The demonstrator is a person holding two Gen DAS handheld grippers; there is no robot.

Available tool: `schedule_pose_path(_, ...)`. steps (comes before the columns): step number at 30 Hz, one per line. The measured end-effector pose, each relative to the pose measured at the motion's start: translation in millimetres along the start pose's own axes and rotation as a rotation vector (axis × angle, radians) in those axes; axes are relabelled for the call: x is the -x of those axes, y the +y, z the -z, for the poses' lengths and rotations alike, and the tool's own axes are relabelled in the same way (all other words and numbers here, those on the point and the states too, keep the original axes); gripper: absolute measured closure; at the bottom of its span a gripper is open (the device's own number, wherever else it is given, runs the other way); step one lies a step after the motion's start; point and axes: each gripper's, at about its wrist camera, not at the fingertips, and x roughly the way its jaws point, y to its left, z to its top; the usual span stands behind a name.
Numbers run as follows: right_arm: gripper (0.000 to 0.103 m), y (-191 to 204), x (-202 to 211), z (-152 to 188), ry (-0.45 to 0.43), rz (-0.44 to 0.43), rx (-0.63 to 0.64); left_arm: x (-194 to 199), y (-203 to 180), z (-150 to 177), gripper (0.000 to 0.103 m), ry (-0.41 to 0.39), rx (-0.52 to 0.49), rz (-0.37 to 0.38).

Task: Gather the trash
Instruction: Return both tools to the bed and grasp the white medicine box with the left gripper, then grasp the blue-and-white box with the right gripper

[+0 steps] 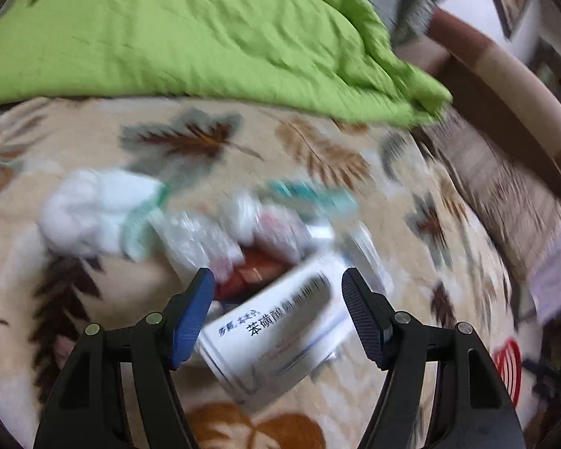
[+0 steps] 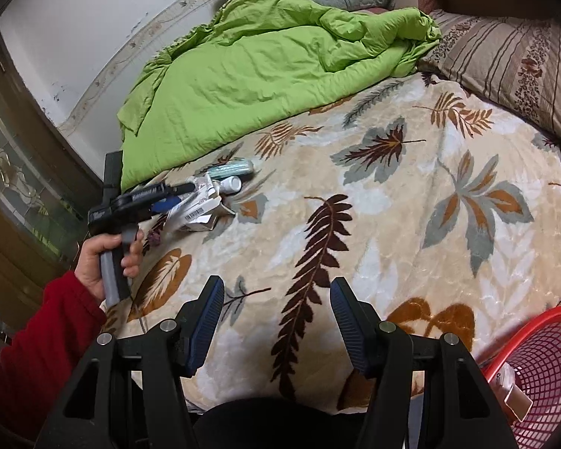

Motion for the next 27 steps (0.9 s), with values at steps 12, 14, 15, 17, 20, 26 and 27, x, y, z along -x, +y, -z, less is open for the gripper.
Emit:
schedule_pose_path(12, 0.04, 2.7, -0.3, 2.7, -0.007, -0.042, 0.014, 0.9, -80.4, 46.0, 0.033, 0.031, -0.219, -0.182)
schedule_pose_path(14, 0.04, 4.0, 4.9, 3.8, -0.021, -0.038, 0.03, 0.0, -84.4, 51.1, 0.033, 0.021, -0.225, -0.242)
schedule_pose_path(15, 0.04, 3.9, 6.6, 5.0, -0.024, -0.035, 0.035, 0.4, -86.0, 53.5, 0.033, 0.018, -0.228, -0.269)
schedule_pose_path(17, 0.04, 3.1, 7.3, 7.3, -0.02, -0.036, 0.036, 2.1, -86.4, 60.3, 0.033, 0.014, -0.228, -0.326)
schedule_pose_path(20, 0.04, 2.2, 6.0, 9.2, -0.012, -0.042, 0.03, 0.5, -76.0, 68.5, 0.034, 0.029, -0.183, -0.34)
schedule_pose_path(26, 0.04, 19.8, 3.0, 6.5, -0.008, -0.074, 0.07, 7.7, -63.7, 79.6, 0.047, 0.004, -0.135, -0.332)
schedule_pose_path(27, 0.04, 23.5, 2.0, 5.1, -0.009, -0.077, 0.084, 14.4, -63.2, 81.1, 0.047, -0.008, -0.115, -0.315)
